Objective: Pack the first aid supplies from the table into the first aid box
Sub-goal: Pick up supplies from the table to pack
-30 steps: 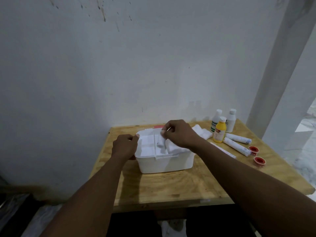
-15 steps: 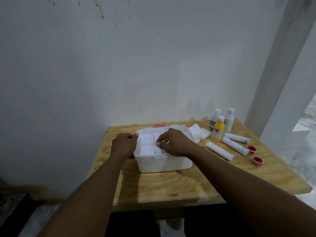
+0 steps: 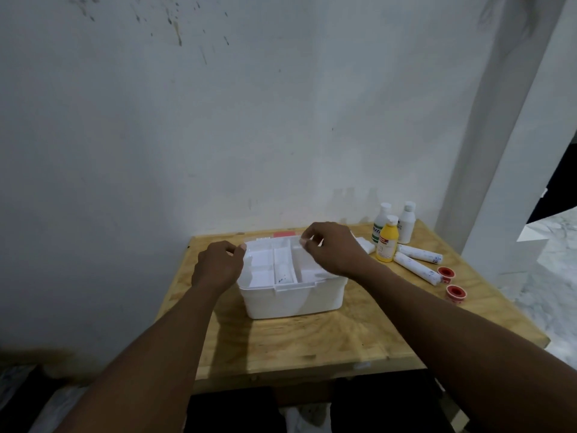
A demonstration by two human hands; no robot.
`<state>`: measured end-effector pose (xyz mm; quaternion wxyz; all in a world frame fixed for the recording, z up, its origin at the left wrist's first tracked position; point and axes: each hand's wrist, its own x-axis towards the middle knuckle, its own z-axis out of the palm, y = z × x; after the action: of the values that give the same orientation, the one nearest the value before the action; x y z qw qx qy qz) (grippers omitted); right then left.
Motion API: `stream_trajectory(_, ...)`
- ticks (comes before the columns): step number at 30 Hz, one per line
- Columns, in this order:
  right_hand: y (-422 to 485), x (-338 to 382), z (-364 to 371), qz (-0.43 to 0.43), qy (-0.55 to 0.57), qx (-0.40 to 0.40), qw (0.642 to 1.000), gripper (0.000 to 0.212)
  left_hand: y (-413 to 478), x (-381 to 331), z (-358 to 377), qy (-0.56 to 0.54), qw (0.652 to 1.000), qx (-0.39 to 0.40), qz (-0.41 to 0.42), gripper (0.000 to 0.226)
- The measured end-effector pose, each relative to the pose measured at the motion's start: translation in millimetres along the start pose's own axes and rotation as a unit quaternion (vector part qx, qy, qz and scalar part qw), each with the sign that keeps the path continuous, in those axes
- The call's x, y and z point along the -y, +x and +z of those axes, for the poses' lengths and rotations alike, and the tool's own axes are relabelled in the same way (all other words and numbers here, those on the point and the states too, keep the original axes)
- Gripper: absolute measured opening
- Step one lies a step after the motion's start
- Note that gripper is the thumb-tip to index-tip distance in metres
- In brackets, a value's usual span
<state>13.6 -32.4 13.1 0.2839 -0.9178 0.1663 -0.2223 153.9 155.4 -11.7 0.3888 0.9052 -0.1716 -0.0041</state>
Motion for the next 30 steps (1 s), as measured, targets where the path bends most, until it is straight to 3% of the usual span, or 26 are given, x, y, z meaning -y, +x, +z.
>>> stream_trajectory(4,1.9,-16.6,-36.3,0.017,-0.020,-0.055,0.998,0.014,3.6,-15.6,-7.0,0.035,0.999,-0.033,0.023,0.028)
stream_trajectory(7,-31.9,-67.3,-109.8,0.083,-0.047,-0.131,0.987,0.012,-10.2,-81.6,27.7,0.037,0.986,-0.026,0.158,0.021)
stream_trajectory(12,-46.1,-104.0,-137.2,0.142,-0.090,-0.117,0.979,0.013,-27.3,-136.4,46.2,0.050,0.951,-0.026,0.305,0.016)
stream_trajectory(17,-81.7,-135.9,-151.0,0.183,-0.123,-0.057,0.974,0.011,-63.5,-189.0,102.2,0.090,0.900,0.085,0.418,0.023)
stream_trajectory(20,-105.8,-159.4,-151.6,0.191,-0.143,-0.016,0.971,0.010,-82.2,-210.9,150.4,0.127,0.871,0.164,0.446,0.028)
stream_trajectory(24,-127.8,-178.7,-141.5,0.184,-0.144,0.016,0.972,0.024,-93.4,-225.8,201.8,0.158,0.848,0.250,0.439,0.038)
stream_trajectory(30,-135.6,-205.1,-125.1,0.194,-0.157,0.016,0.968,0.026,-97.8,-236.9,245.0,0.182,0.831,0.271,0.451,0.026)
